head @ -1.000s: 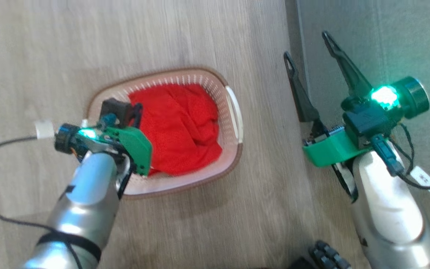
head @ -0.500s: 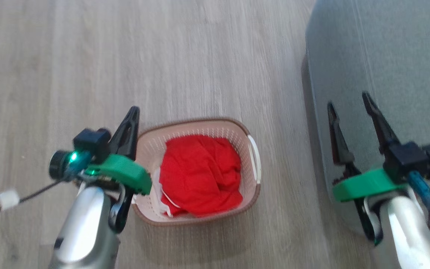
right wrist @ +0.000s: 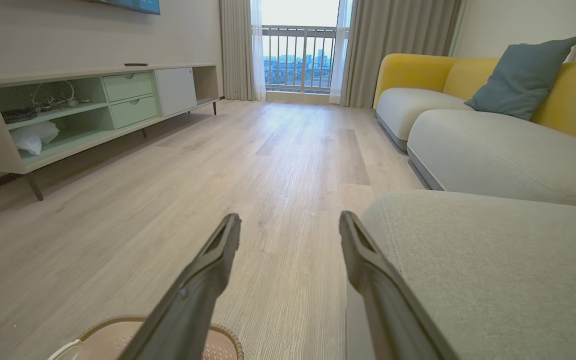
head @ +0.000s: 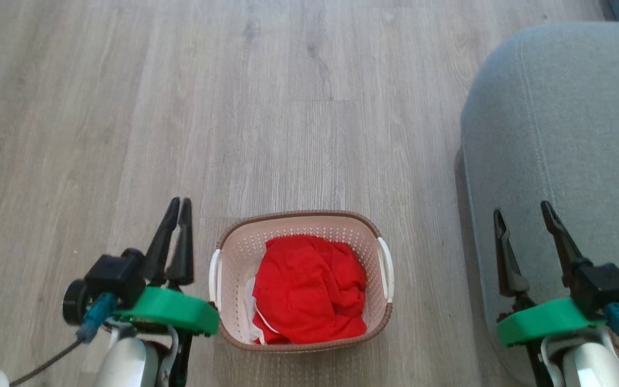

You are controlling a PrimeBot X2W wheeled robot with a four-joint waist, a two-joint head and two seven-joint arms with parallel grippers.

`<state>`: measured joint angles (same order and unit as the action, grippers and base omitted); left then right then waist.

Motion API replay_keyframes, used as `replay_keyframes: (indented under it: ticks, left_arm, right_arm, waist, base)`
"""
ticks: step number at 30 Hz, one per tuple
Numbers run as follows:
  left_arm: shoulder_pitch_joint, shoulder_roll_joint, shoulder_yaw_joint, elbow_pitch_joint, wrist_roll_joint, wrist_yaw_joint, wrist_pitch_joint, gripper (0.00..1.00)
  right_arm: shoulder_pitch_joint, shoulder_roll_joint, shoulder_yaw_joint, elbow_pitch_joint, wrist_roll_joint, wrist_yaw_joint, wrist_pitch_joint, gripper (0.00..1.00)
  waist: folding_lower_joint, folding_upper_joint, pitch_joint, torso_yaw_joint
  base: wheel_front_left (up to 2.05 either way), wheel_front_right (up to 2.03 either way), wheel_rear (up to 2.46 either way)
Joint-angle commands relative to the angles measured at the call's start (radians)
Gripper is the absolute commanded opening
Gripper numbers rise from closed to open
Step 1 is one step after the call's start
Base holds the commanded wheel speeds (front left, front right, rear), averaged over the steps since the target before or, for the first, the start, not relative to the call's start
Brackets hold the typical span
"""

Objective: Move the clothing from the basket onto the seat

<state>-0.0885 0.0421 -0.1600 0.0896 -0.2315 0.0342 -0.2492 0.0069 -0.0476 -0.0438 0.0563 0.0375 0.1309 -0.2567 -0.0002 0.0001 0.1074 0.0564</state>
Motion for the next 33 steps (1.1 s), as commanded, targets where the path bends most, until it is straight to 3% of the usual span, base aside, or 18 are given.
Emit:
replay_keyframes:
  ticks: [1, 2, 33]
  left_arm:
    - [-0.016, 0.008, 0.028, -0.054, -0.001, 0.007, -0.013, 0.89]
    - [-0.008, 0.008, 0.025, -0.060, -0.006, 0.008, -0.013, 1.00]
    - [0.025, 0.008, -0.005, -0.072, -0.002, 0.014, -0.013, 1.00]
  right_arm:
    - [-0.012, -0.003, 0.022, -0.031, -0.002, 0.000, -0.005, 1.00]
    - [-0.011, -0.003, 0.022, -0.030, -0.003, 0.000, -0.005, 1.00]
    - [-0.015, -0.003, 0.032, -0.028, -0.028, 0.000, -0.005, 1.00]
  waist:
    - [0.0002, -0.0001, -0.010, 0.010]
    - [0.0002, -0.0001, -0.013, 0.012]
    - [0.0002, -0.0001, -0.040, 0.005]
  base:
    - [0.00, 0.00, 0.00]
    - [0.00, 0.00, 0.00]
    - [0.00, 0.00, 0.00]
